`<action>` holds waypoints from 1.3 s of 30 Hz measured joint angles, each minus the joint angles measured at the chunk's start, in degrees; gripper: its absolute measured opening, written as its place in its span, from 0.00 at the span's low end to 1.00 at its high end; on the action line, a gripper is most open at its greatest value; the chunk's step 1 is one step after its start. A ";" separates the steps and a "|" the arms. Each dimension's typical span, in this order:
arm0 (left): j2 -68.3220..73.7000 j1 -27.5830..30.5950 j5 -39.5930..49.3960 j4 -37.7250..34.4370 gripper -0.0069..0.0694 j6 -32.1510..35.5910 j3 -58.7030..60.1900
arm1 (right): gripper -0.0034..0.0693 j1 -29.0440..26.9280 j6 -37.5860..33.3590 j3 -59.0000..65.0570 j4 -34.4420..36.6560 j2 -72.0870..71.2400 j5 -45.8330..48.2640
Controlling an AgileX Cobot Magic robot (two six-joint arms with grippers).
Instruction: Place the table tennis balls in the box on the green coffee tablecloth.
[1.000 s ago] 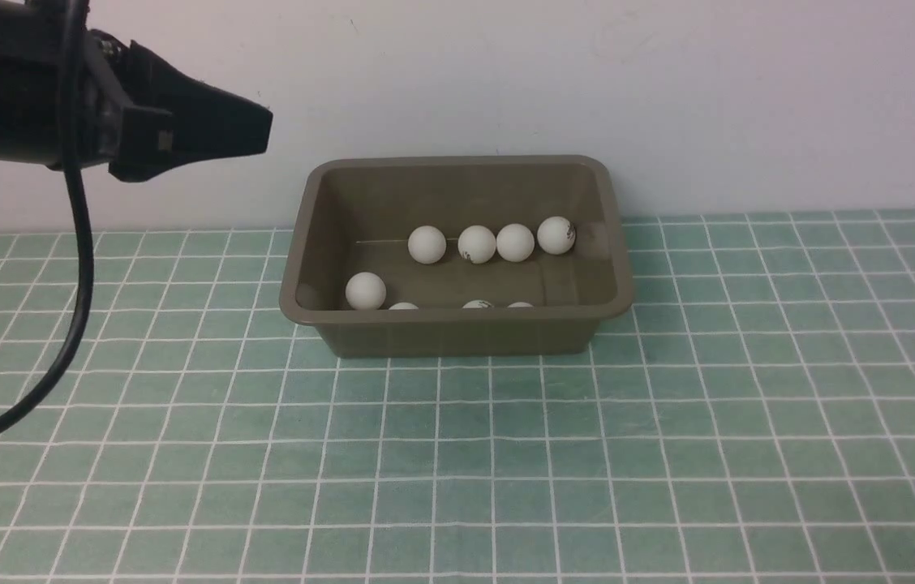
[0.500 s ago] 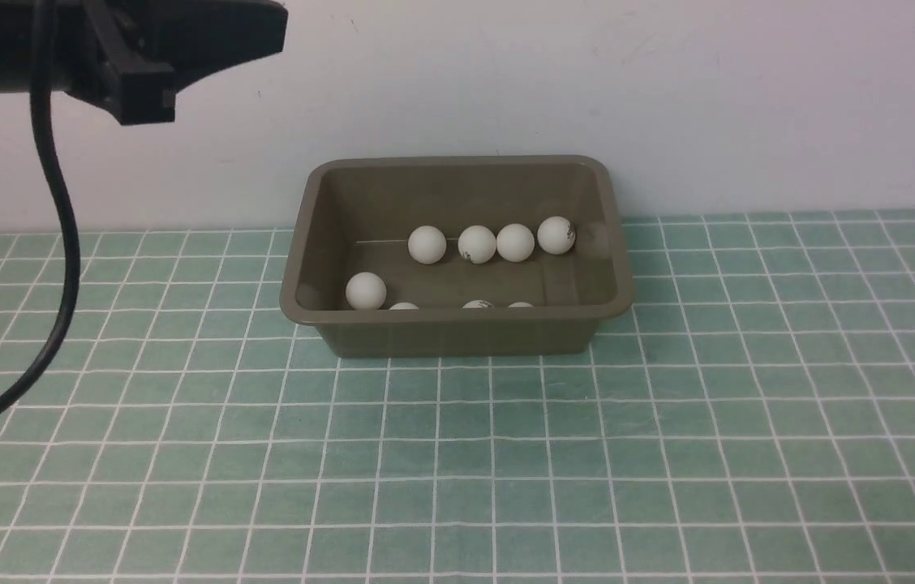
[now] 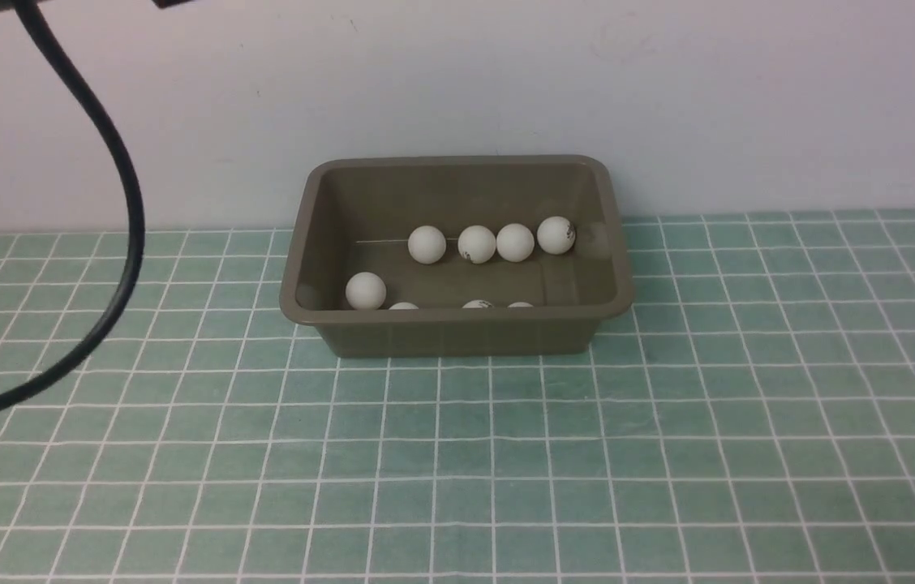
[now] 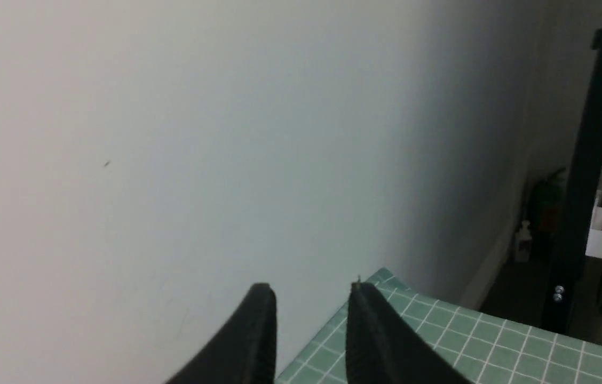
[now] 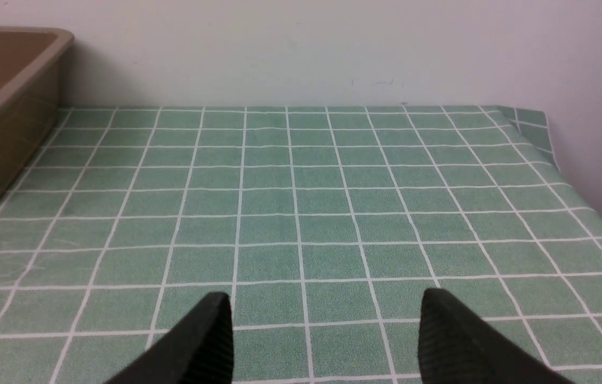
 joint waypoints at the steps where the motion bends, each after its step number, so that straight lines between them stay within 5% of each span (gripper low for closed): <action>1: -0.40 -1.06 -0.05 -0.01 0.32 0.79 -0.12 | 0.64 -0.05 0.00 0.00 0.00 0.00 0.00; 10: -6.95 -6.82 -0.73 7.14 0.32 1.12 -0.24 | 0.64 -0.05 0.00 0.00 -0.06 0.00 0.00; 14: -8.46 -6.88 -3.34 12.94 0.32 -6.40 -0.55 | 0.64 -0.05 0.00 0.00 -0.10 0.00 0.00; 24: -8.59 -7.86 -3.58 67.04 0.32 -58.95 -0.40 | 0.64 -0.05 0.00 0.00 -0.17 0.00 0.00; 25: -8.59 -7.86 -3.58 67.04 0.32 -62.95 -0.40 | 0.64 -0.05 0.00 0.00 -0.17 0.00 0.00; 26: -8.59 -7.93 -4.02 82.74 0.32 -80.21 1.08 | 0.64 -0.05 0.00 0.00 -0.17 0.00 0.00; 28: -8.68 -7.93 -5.98 97.54 0.32 -99.71 5.03 | 0.64 -0.05 0.00 0.00 -0.17 0.00 0.00; 32: -10.62 -7.93 -12.80 102.41 0.32 -104.11 13.32 | 0.64 -0.05 0.00 0.00 -0.17 0.00 0.00; 39: -19.75 -7.98 -25.30 97.04 0.32 -95.34 31.55 | 0.64 -0.05 0.11 0.00 -0.17 0.00 0.00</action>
